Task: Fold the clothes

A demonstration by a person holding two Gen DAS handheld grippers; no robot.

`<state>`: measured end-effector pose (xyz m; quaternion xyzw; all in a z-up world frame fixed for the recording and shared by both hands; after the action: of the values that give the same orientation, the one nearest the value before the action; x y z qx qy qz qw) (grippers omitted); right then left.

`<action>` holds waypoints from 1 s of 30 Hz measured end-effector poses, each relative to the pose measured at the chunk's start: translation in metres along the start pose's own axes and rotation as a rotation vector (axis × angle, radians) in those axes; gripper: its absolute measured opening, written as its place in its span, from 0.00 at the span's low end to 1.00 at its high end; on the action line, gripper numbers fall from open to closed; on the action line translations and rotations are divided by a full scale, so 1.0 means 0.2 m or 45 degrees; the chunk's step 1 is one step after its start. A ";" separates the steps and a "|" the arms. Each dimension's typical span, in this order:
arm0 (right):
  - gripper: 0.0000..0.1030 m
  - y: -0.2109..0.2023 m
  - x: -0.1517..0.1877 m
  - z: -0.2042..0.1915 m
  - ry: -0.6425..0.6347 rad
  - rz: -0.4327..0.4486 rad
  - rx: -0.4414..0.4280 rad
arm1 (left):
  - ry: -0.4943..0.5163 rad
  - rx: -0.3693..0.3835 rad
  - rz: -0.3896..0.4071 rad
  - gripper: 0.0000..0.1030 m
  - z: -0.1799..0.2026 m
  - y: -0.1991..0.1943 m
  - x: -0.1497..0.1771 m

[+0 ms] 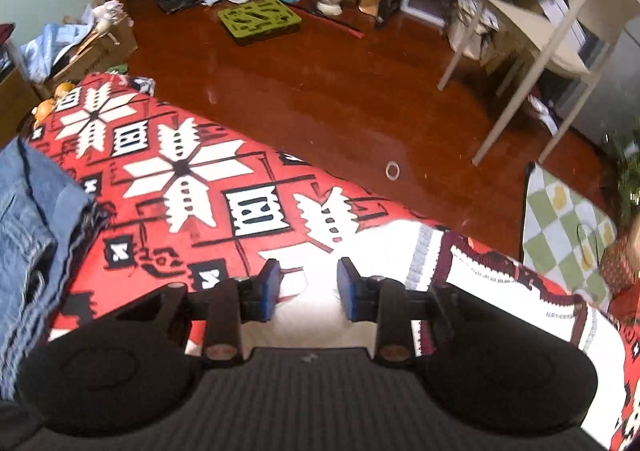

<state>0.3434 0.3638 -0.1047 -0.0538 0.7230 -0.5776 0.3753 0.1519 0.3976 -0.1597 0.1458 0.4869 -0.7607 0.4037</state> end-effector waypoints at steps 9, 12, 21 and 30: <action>0.07 0.01 0.02 0.08 0.211 0.118 -0.011 | 0.001 -0.002 0.006 0.33 -0.01 0.00 -0.01; 0.06 -0.05 -0.03 0.17 0.514 0.201 -0.213 | 0.012 -0.039 0.056 0.30 -0.01 -0.03 -0.02; 0.14 0.03 -0.05 0.34 0.853 0.199 -0.360 | 0.001 -0.143 0.306 0.18 -0.06 -0.17 -0.08; 0.31 -0.02 -0.11 0.32 0.640 0.274 -0.373 | 0.026 -0.057 0.320 0.10 -0.05 -0.18 -0.08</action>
<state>0.3964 0.3224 -0.0941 0.1139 0.8702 -0.4195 0.2320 0.1331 0.4217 -0.1319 0.2043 0.4858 -0.6915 0.4941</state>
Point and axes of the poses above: each gripper's, at about its wrist camera, not at the fingertips, and y roughly the way its jaws point, z to its right, x to its underside, the point moved 3 cm from there along y, roughly the way its jaws point, and after that the axes turned 11 degrees about y, right-handed, at the moved point
